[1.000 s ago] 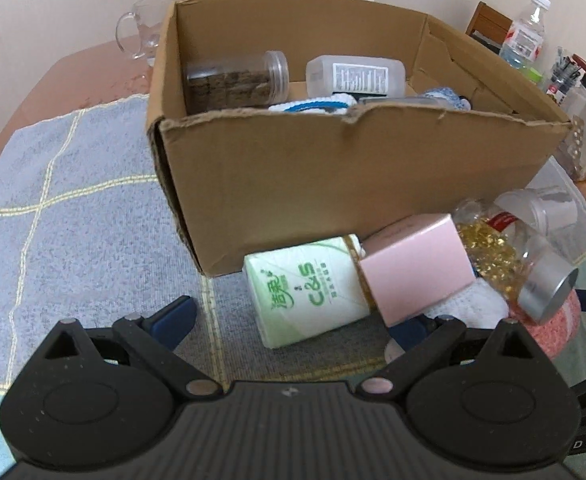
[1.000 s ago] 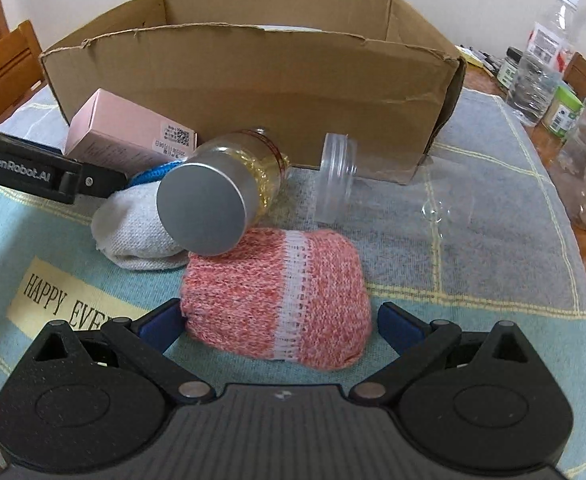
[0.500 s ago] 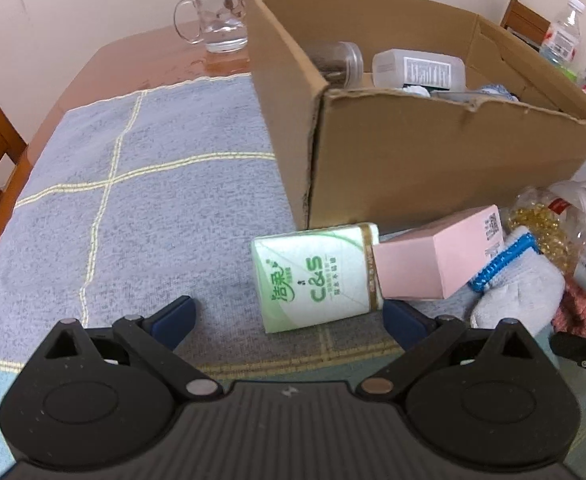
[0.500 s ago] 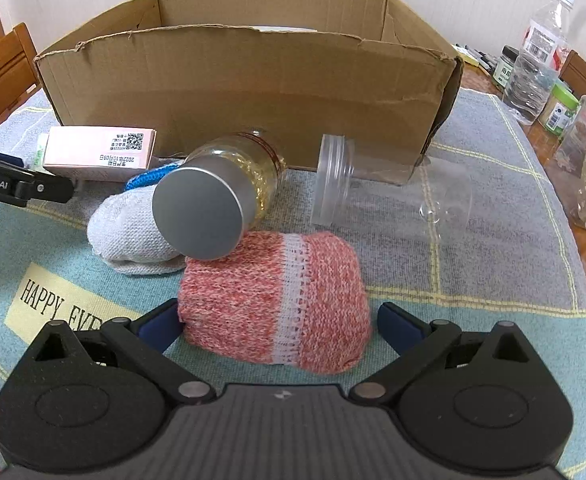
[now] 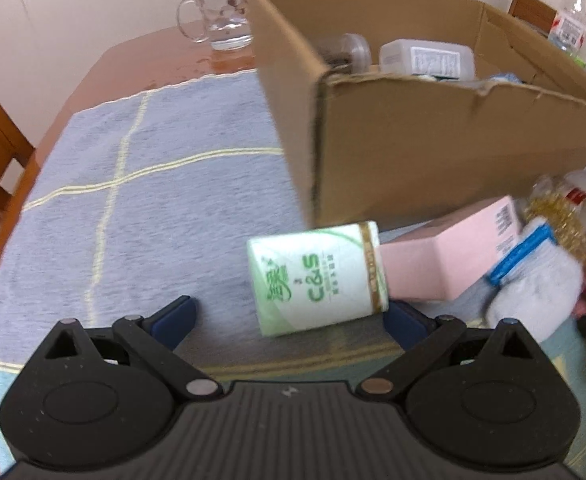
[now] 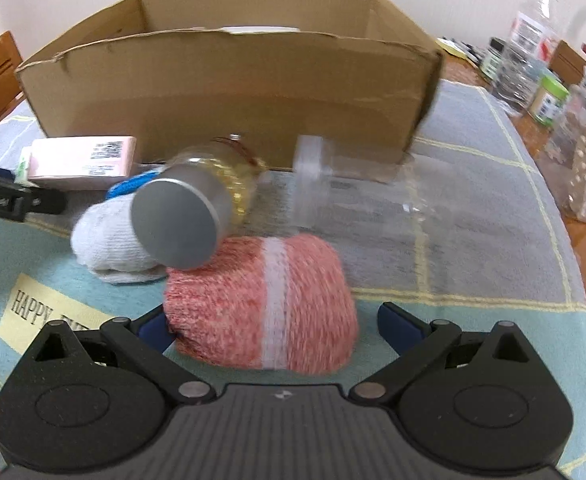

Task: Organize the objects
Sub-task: 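Grasp the green C&S roll with the left tool while the right tool grasps the pink knit sock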

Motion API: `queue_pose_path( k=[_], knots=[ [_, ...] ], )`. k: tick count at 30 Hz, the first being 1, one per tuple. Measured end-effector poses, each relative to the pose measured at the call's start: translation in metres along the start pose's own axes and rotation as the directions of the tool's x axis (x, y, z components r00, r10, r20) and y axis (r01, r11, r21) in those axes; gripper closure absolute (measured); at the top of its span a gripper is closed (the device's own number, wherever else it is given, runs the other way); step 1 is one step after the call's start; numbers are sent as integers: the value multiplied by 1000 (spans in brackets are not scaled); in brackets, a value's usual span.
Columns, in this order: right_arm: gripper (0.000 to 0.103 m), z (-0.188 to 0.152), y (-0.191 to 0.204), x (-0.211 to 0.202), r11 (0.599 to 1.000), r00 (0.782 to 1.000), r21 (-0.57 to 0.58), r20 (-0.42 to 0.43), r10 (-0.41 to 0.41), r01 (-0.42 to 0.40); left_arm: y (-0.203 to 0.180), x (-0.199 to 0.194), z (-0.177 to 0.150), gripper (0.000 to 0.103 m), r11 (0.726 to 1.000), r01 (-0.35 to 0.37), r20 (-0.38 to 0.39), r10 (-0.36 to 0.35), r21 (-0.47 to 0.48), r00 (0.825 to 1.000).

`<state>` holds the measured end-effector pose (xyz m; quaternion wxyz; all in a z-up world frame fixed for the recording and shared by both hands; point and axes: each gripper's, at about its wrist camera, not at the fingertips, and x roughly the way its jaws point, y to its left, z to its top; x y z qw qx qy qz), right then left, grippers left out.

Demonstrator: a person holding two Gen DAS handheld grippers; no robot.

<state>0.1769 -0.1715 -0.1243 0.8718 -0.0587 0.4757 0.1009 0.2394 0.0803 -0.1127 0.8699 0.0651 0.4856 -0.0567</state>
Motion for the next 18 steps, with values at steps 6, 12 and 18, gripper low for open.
queue_pose_path(
  k=[6, 12, 18],
  knots=[
    [0, -4, -3, -2, 1000, 1000, 2, -1, -2, 2, 1, -1, 0, 4, 1000, -10, 11, 9, 9, 1000],
    [0, 1, 3, 2, 1000, 1000, -15, 4, 9, -9, -9, 2, 4, 15, 998, 30, 24, -29, -54, 999],
    [0, 3, 3, 4, 999, 1000, -41, 14, 26, -25, -8, 4, 7, 15, 997, 25, 38, -22, -77, 999]
  ],
)
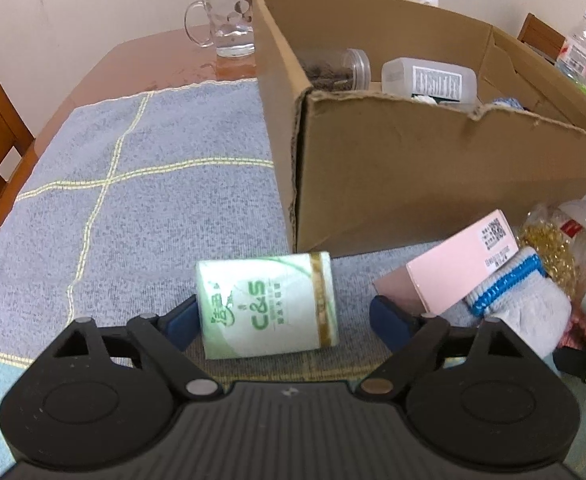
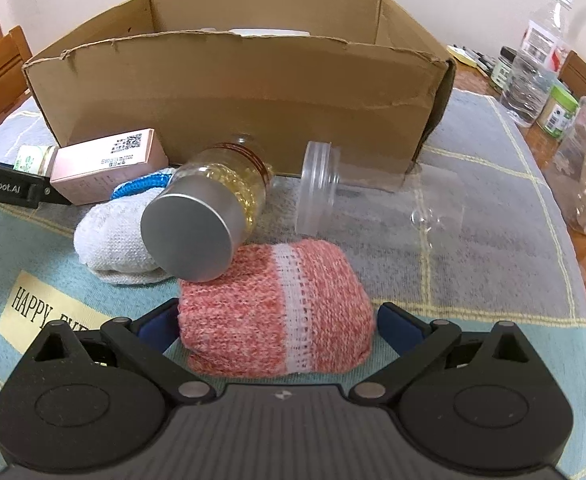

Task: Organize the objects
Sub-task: 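Grasp the green C&S roll with the left tool while the right tool grasps the pink knit sock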

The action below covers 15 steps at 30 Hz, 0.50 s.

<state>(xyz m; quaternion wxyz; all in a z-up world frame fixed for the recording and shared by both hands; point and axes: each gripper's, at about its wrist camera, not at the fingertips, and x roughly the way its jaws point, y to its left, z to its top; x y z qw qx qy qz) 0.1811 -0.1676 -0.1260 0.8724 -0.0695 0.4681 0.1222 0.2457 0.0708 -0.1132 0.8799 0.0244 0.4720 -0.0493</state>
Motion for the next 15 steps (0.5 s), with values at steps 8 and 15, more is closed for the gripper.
queue_pose_path(
  k=[8, 15],
  knots=[
    [2, 4, 1, 2, 999, 1000, -29, -3, 19, -20, 0, 1, 2, 15, 1000, -5, -4, 5, -2, 1000],
    [17, 6, -1, -4, 998, 999, -57, -14, 39, -40, 4, -2, 5, 32, 1000, -12, -15, 12, -4, 1000]
  ],
)
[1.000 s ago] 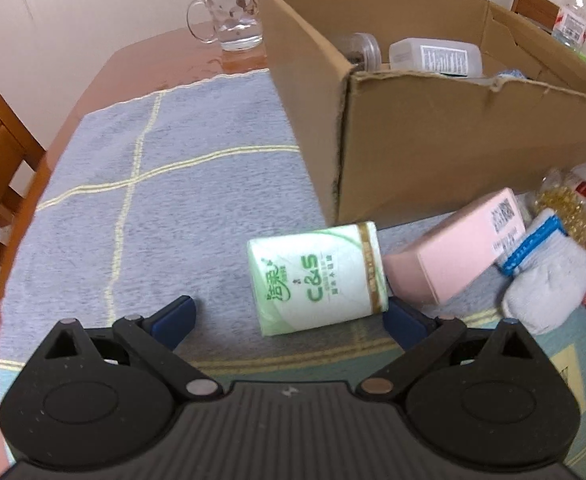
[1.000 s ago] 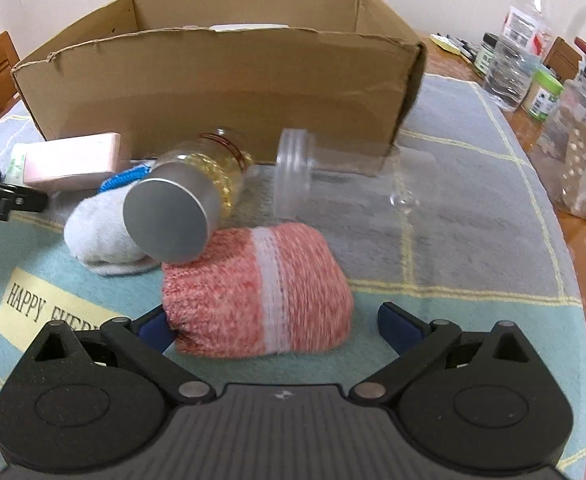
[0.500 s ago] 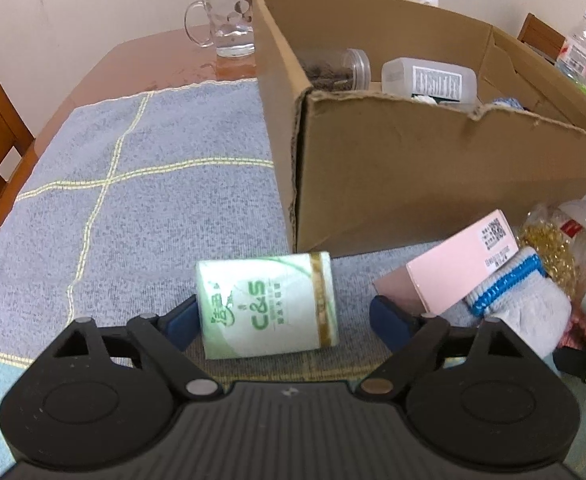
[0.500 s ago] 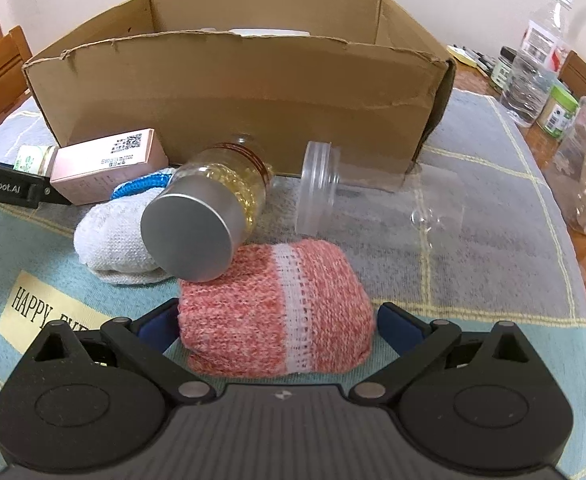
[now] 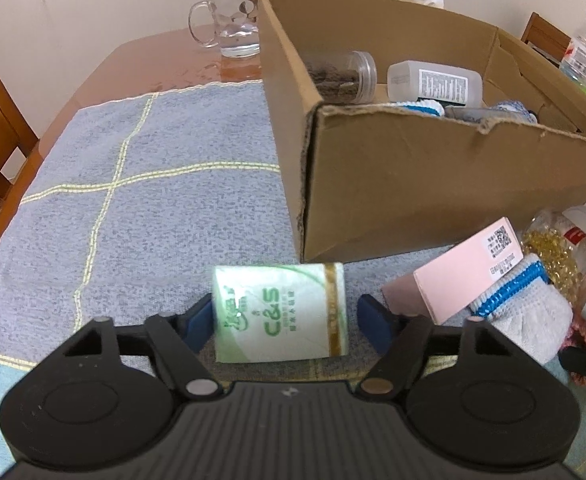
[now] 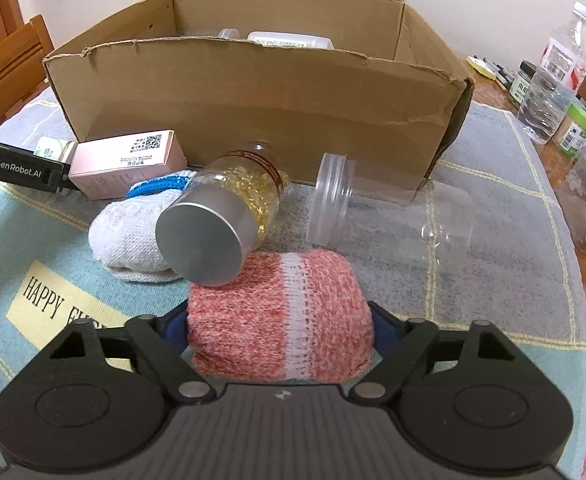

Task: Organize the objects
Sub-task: 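Grasp the green C&S roll with the left tool while the right tool grasps the pink knit sock, then carry both items into the cardboard box and open both tools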

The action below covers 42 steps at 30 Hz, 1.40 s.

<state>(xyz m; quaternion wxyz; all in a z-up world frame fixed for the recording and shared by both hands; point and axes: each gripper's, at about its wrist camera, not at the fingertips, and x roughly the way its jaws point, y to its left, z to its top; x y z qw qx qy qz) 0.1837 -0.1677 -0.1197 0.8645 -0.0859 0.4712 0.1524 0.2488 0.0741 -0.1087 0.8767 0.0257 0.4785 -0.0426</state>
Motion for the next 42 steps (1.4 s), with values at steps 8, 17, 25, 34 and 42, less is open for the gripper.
queue_pose_path(
  k=[8, 17, 25, 34, 42],
  knots=[
    [25, 3, 0, -11, 999, 1000, -38, -25, 17, -18, 4, -8, 2, 39, 1000, 11, -46, -10, 27, 999],
    [30, 7, -8, -25, 997, 997, -63, -68, 38, -42, 1, -37, 5, 39, 992, 42, -74, -34, 115, 997],
    [32, 10, -18, -45, 994, 996, -100, -85, 30, -39, -6, -74, 13, 39, 979, 92, -90, -77, 183, 993],
    [32, 31, -29, -72, 993, 998, -105, -40, 54, -58, -20, -113, 35, 39, 952, 184, -90, -167, 245, 982],
    [32, 65, -25, -93, 984, 993, -145, 49, 109, -101, -37, -130, 79, 39, 933, 209, -24, -211, 294, 977]
  ],
)
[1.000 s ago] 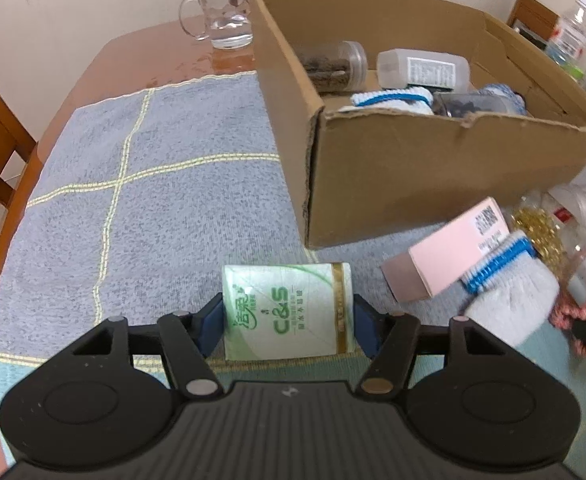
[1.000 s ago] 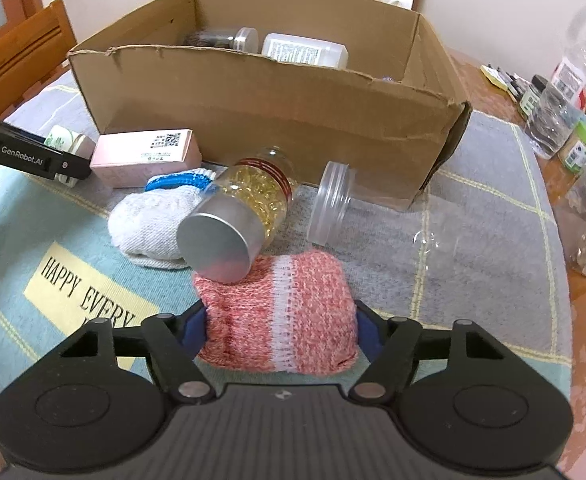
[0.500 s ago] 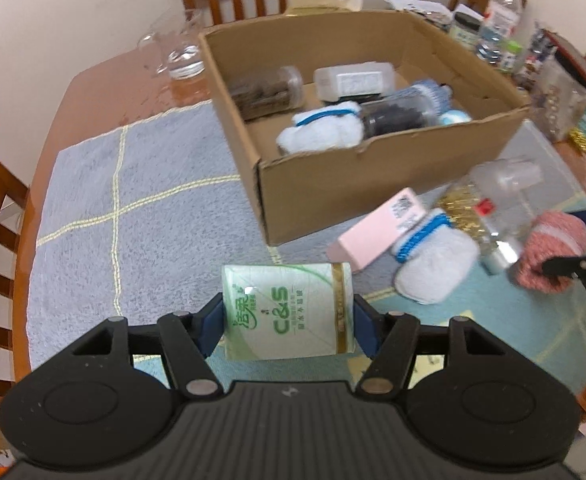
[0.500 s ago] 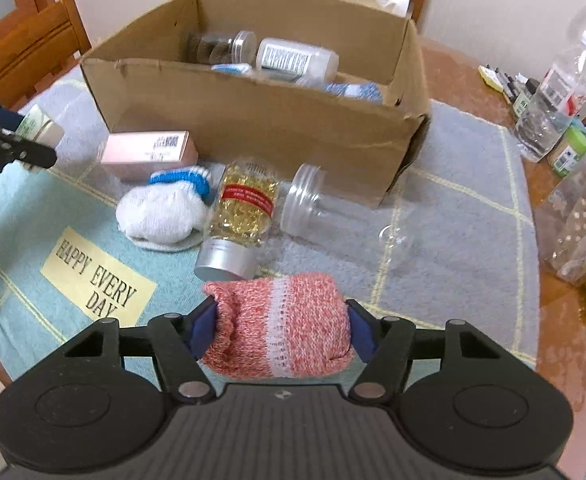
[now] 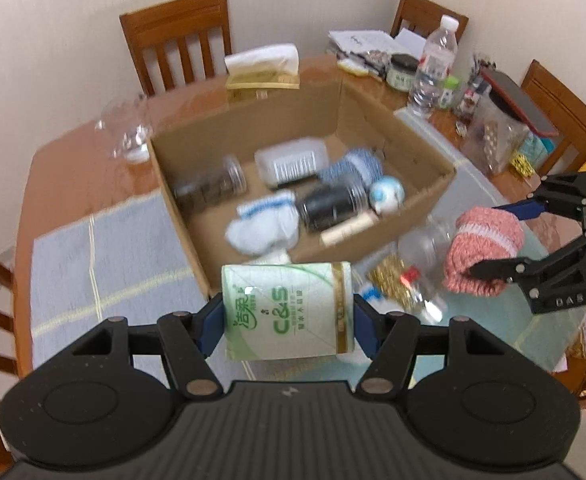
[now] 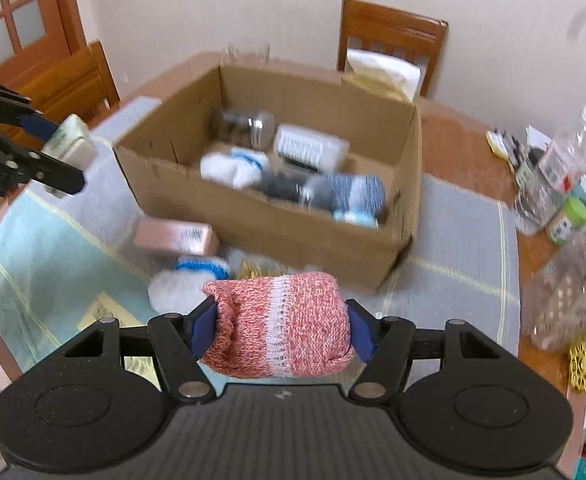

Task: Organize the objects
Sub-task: 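Carry both items into the cardboard box and open both tools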

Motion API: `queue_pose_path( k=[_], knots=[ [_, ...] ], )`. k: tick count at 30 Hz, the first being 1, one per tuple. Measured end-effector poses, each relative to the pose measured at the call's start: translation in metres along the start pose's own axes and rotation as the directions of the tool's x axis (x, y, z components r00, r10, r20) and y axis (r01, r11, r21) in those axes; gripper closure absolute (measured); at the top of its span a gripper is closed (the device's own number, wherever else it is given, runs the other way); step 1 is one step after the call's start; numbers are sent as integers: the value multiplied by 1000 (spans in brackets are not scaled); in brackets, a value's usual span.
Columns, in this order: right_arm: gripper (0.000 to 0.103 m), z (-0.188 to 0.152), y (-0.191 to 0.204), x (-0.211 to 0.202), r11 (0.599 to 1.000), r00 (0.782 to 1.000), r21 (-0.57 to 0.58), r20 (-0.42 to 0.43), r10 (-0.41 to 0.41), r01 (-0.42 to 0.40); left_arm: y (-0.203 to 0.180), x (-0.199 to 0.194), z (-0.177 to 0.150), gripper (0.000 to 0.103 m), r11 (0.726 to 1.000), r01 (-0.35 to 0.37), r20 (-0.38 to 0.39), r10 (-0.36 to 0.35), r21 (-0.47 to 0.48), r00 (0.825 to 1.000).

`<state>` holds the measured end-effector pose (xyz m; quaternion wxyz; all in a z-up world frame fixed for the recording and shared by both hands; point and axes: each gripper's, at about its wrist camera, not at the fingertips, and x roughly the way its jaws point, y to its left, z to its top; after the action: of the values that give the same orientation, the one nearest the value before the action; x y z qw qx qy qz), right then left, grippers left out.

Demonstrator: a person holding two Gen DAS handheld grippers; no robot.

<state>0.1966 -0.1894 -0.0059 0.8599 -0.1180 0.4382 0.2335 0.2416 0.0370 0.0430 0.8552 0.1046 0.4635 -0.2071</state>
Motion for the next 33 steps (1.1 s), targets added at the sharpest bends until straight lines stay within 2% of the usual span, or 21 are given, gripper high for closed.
queue_pose_path(
  k=[9, 11, 12, 13, 16, 22, 33],
  knots=[
    [32, 45, -4, -11, 1000, 995, 0, 98, 21, -21, 15, 11, 55, 39, 998, -55, 73, 56, -15, 996],
    [32, 52, -3, -11, 1000, 993, -8, 113, 19, -18, 19, 13, 64, 29, 997, -66, 110, 68, -27, 992],
    [32, 54, -2, -12, 1000, 993, -9, 118, 19, -18, 21, 15, 69, 14, 997, -72, 118, 75, -30, 990],
    [32, 57, -2, -11, 1000, 992, -10, 122, 20, -19, 23, 15, 72, 9, 995, -87, 133, 91, -39, 987],
    [32, 64, 0, -9, 1000, 991, -10, 130, 23, -22, 27, 14, 75, 8, 994, -98, 148, 104, -46, 984],
    [32, 73, 3, -4, 999, 991, -15, 129, 31, -29, 38, 12, 69, 5, 991, -94, 135, 106, -96, 985],
    [32, 104, 11, 12, 998, 990, -53, 135, 37, -30, 54, 0, 35, 5, 982, -104, 110, 123, -161, 986]
  ],
)
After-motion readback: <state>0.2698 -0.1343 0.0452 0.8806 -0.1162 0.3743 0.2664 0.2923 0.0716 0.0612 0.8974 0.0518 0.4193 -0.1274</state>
